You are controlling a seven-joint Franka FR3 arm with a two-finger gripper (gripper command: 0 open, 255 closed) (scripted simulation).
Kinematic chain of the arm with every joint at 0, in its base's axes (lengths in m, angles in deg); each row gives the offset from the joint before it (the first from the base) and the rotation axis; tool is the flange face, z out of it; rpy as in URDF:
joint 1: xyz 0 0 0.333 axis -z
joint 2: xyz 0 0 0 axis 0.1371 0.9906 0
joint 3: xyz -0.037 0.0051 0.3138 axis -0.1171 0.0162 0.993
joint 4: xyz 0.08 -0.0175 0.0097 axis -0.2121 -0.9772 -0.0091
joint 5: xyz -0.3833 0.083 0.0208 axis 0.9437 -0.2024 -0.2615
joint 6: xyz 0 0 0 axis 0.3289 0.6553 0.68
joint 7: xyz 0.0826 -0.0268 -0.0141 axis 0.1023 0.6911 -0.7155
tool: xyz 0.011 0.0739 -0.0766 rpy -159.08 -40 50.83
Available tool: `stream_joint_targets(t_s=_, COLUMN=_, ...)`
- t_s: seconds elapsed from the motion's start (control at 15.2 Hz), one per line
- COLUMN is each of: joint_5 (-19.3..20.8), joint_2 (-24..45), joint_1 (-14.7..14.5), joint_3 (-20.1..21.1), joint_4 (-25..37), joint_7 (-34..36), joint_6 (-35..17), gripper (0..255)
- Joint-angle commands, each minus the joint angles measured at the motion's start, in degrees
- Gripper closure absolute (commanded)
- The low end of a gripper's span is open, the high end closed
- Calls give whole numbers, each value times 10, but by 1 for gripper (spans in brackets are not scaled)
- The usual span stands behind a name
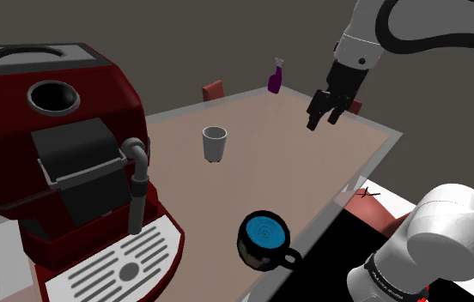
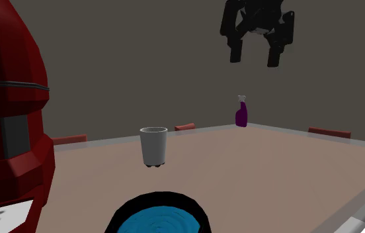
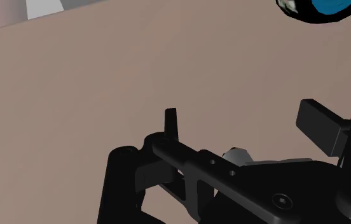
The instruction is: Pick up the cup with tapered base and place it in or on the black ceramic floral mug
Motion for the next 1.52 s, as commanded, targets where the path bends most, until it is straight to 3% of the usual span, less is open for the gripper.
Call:
stream_joint_targets(t_s=0.0, joint_5=0, joint_2=0, joint_1=0, joint_3=0, joint_4=0, joint_7=0, joint_6=0, gripper=0)
stream_joint_targets(t_s=0.73, joint_5=-17, joint_2=238, joint_1=-3, joint_3=9, joint_4=72, joint_7=13, joint_6=-168, gripper=0)
stream_joint_targets(t_s=1.45, joint_5=-28, joint_2=485, joint_1=-6, joint_3=15, joint_4=237, joint_7=23, joint_6=-255, gripper=0)
